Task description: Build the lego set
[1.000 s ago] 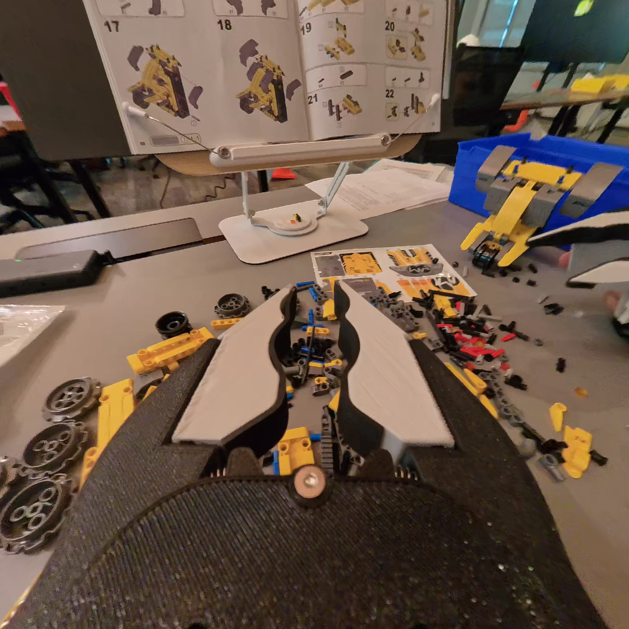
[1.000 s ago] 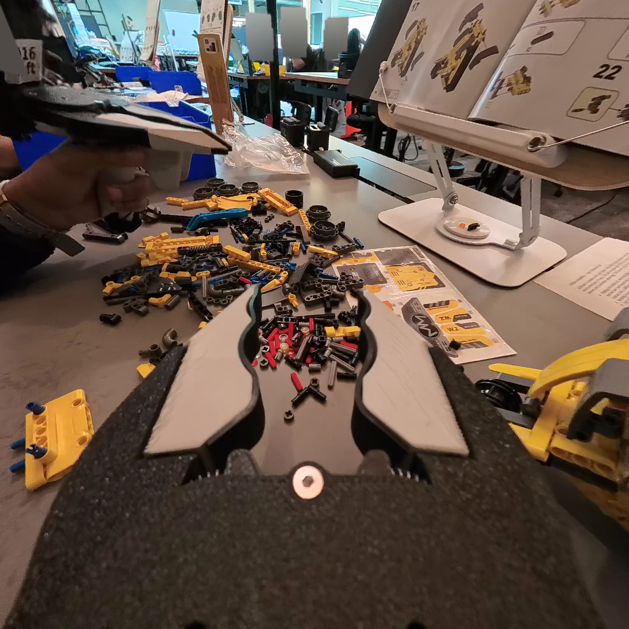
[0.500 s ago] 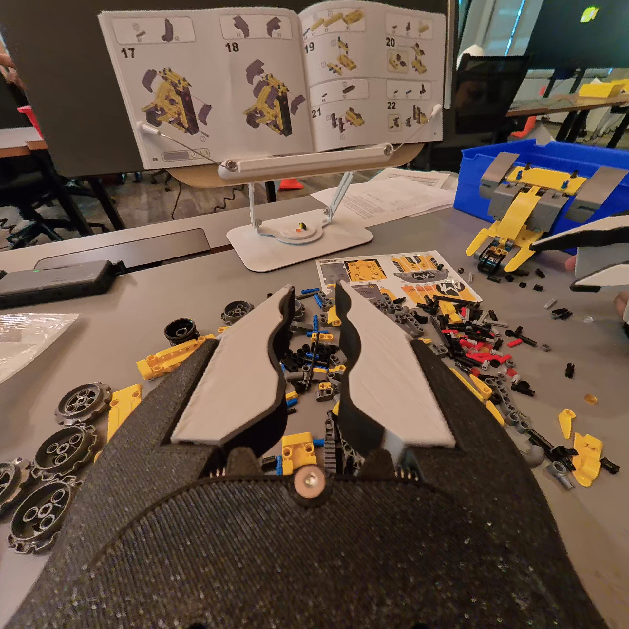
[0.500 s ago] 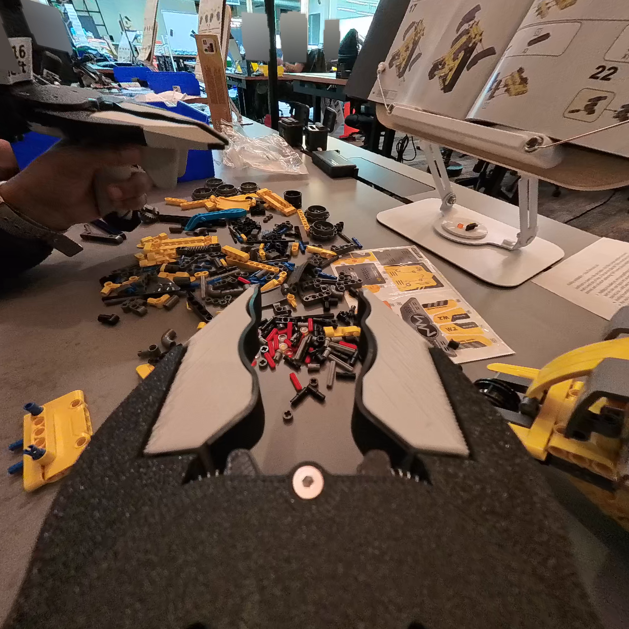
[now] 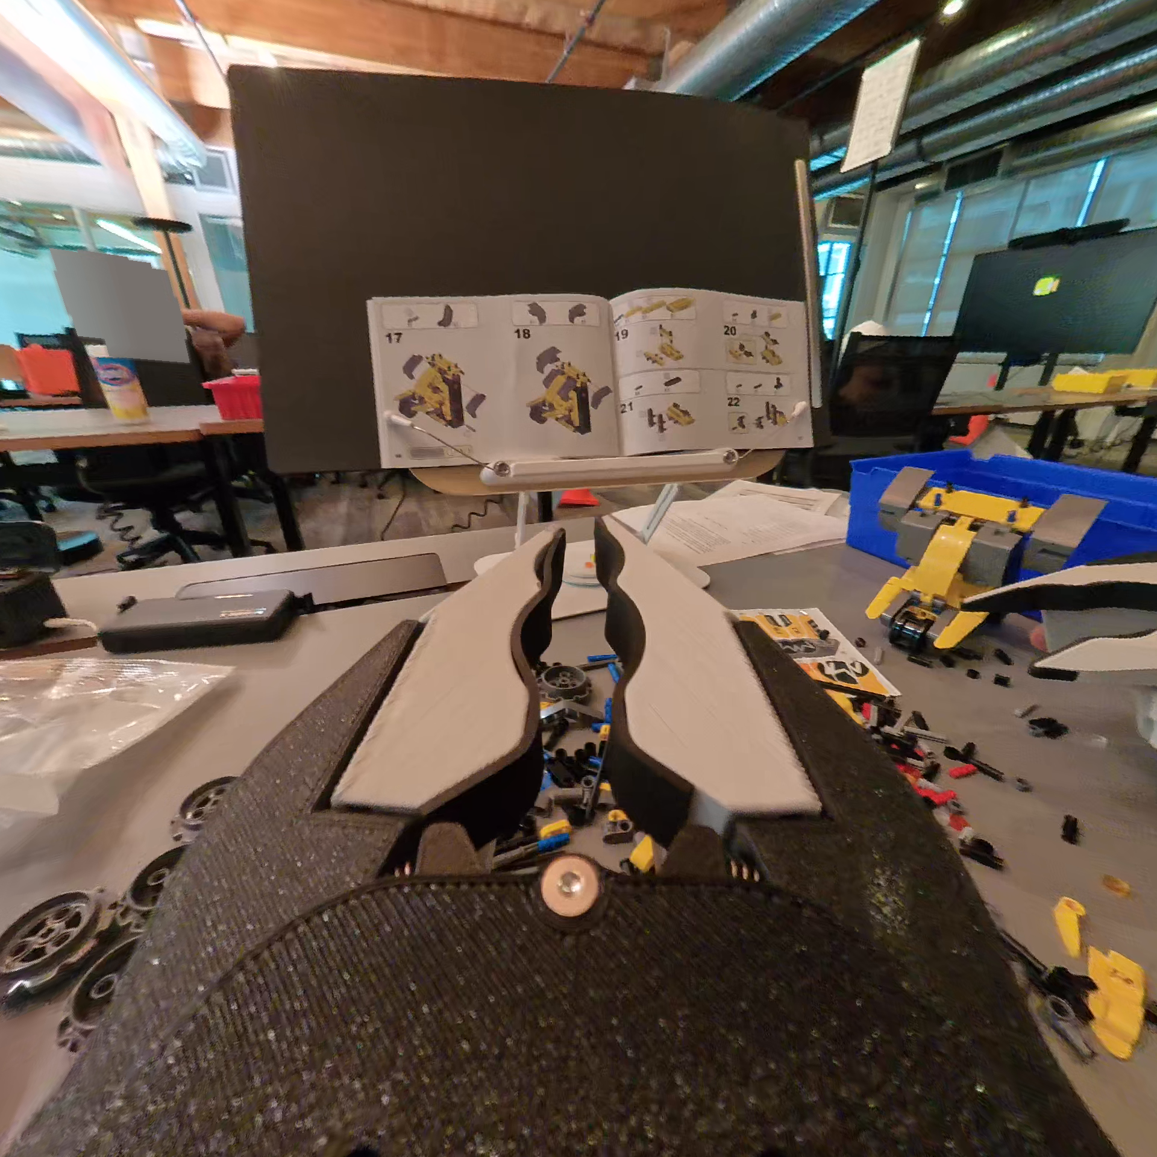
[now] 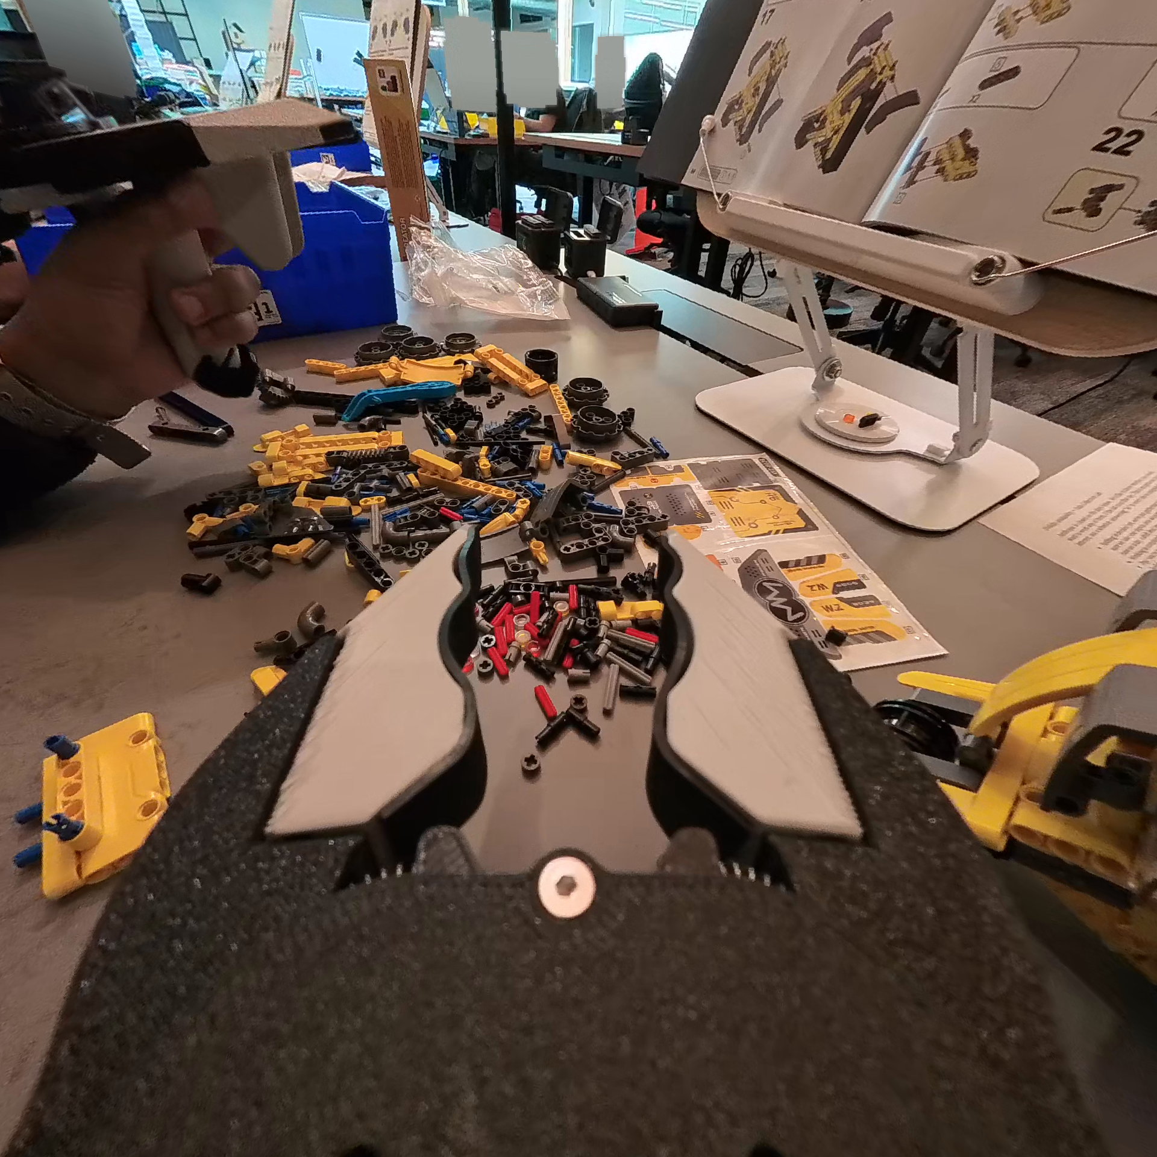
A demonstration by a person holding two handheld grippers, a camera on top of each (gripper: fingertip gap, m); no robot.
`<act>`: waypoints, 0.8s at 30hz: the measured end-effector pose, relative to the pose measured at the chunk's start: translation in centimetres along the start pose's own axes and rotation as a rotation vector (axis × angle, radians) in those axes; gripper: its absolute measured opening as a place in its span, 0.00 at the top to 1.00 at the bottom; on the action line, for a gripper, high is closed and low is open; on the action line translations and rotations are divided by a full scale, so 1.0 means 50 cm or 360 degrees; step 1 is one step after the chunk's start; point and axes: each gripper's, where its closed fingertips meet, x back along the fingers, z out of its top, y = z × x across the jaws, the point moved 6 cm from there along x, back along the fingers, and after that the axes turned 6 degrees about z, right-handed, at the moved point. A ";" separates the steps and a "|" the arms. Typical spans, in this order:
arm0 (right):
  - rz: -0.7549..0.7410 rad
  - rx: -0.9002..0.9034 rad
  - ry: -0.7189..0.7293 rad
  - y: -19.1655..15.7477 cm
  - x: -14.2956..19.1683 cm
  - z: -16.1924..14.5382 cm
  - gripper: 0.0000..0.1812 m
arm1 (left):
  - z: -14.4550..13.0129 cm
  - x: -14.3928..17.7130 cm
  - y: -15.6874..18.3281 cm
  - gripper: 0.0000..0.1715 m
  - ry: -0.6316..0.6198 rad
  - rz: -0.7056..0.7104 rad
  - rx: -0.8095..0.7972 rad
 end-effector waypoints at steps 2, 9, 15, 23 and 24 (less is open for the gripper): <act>-0.0001 0.0002 -0.0001 0.000 0.000 0.000 0.69 | 0.001 0.001 0.003 0.95 0.0007 -0.0023 0.0001; -0.0002 0.0018 -0.0007 -0.003 -0.001 0.000 0.69 | -0.010 -0.005 0.009 0.93 -0.0057 -0.0051 -0.0014; -0.0004 0.0038 -0.0016 -0.005 -0.002 -0.001 0.69 | -0.057 -0.027 0.019 0.87 -0.0363 -0.0162 0.0064; -0.0012 0.0054 -0.0027 -0.007 -0.003 -0.002 0.70 | -0.040 -0.020 0.014 0.86 -0.0271 -0.0329 0.0484; -0.0012 0.0055 -0.0029 -0.007 -0.003 -0.002 0.70 | -0.039 -0.020 0.004 0.86 -0.0265 -0.0362 0.0629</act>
